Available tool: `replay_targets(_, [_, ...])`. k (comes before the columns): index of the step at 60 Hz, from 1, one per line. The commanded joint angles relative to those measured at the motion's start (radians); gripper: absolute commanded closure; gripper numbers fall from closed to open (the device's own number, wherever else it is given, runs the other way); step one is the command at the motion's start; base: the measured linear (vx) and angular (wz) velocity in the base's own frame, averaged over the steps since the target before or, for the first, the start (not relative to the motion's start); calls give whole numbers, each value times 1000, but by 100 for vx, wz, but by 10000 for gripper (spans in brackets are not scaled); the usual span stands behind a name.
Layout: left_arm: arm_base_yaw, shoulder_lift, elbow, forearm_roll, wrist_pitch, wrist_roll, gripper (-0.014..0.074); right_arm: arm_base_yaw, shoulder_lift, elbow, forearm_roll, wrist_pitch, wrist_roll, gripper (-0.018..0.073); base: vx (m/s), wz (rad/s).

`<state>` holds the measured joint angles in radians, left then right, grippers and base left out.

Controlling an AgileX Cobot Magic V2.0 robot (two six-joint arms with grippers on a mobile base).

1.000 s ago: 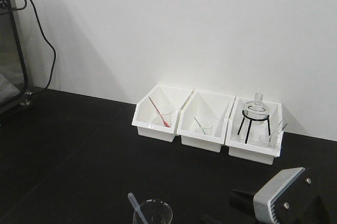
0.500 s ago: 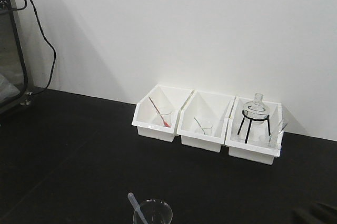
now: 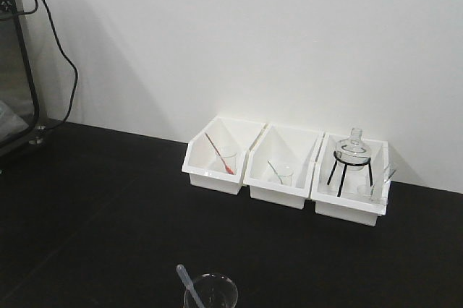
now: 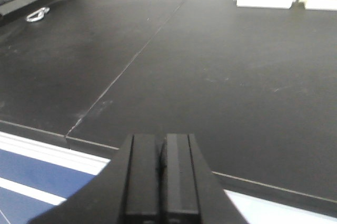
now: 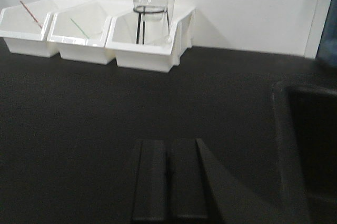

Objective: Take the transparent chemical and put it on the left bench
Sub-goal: 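Open the right gripper and withdraw it from the beaker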

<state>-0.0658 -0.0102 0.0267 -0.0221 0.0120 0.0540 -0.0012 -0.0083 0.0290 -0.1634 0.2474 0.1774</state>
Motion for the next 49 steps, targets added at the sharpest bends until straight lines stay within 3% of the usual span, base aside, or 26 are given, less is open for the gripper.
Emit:
replay_targets(1, [-2,-19,16,-1,-78,-8,600,13,-16,9,15,-109,17,566,0,1])
replay_targets(10, [-2,-19,16,-1,-78,-8,600,19,-13,8,18,-161,14,566,0,0])
replay_targets(49, [-2,-19,16,-1,-78,-8,600,19,-13,8,18,-155,14,566,0,0])
